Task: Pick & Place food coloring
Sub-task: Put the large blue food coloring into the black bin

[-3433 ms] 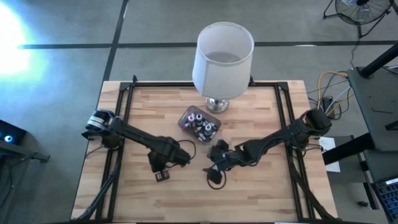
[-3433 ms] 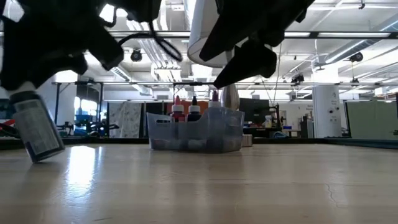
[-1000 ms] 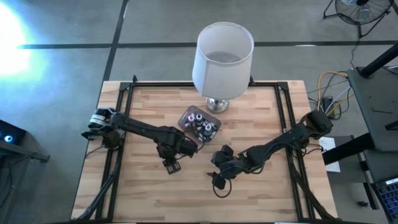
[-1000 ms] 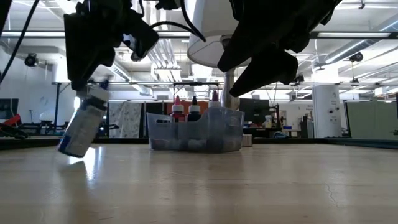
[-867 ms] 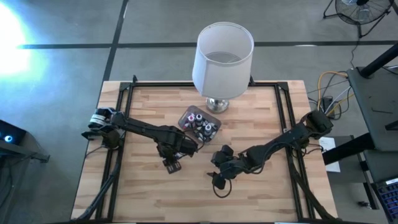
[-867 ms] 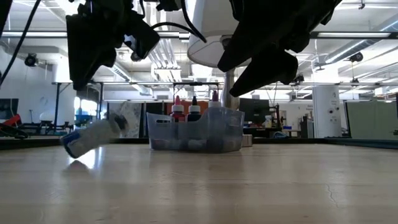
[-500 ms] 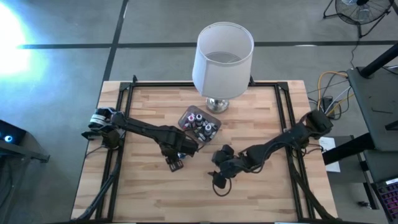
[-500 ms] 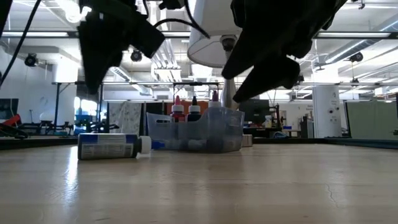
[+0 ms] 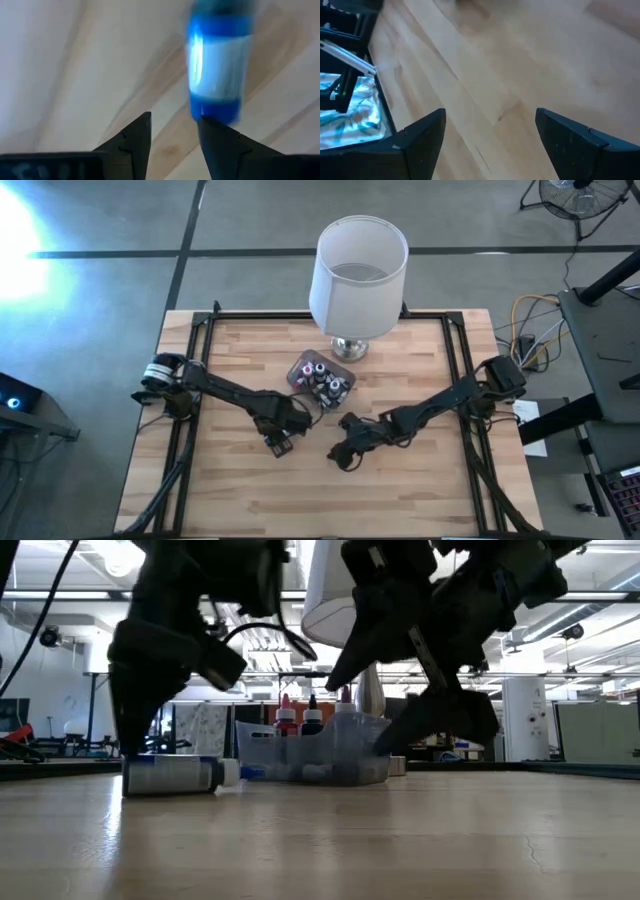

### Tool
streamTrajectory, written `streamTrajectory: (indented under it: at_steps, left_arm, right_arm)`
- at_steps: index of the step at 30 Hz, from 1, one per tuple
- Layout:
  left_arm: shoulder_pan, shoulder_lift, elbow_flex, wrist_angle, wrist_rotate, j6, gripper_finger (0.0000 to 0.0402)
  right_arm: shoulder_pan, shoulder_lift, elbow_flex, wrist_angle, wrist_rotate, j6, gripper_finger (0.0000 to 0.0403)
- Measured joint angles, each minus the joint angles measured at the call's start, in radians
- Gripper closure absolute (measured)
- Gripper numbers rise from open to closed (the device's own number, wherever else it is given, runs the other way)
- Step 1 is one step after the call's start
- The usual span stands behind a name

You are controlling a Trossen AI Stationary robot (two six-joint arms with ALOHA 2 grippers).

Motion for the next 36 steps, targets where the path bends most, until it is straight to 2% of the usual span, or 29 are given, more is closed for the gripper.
streamTrajectory:
  at_steps: [6,10,16,20,22,24,30,36]
  left_arm:
    - [-0.033,-0.008,-0.077,0.292,0.085,-0.052,0.0264]
    - [-0.053,-0.012,-0.079,0.423,0.058,-0.089,0.0264]
    - [-0.061,-0.058,-0.075,0.325,-0.135,-0.156,0.0264]
    - [-0.071,-0.136,-0.082,0.217,-0.360,-0.295,0.0264]
    - [-0.065,-0.183,-0.100,0.215,-0.460,-0.366,0.0264]
    - [-0.040,-0.206,-0.131,0.279,-0.501,-0.403,0.0264]
    - [0.029,-0.179,-0.259,0.564,-0.382,-0.436,0.0264]
    - [0.013,-0.153,-0.278,0.603,-0.333,-0.431,0.0265]
  right_arm:
    - [-0.001,0.053,0.006,0.006,-0.001,0.074,0.0101]
    - [-0.004,0.068,0.004,0.008,0.004,0.097,0.0101]
    - [-0.014,0.067,-0.004,0.006,0.009,0.059,0.0101]
    - [-0.014,0.065,-0.004,0.006,0.009,0.051,0.0101]
    - [-0.014,0.065,-0.004,0.006,0.009,0.039,0.0101]
    - [-0.014,0.065,-0.004,0.006,0.009,0.032,0.0101]
    - [-0.018,0.065,-0.004,0.006,0.009,0.013,0.0101]
    - [-0.018,0.064,-0.005,-0.003,0.008,0.011,0.0101]
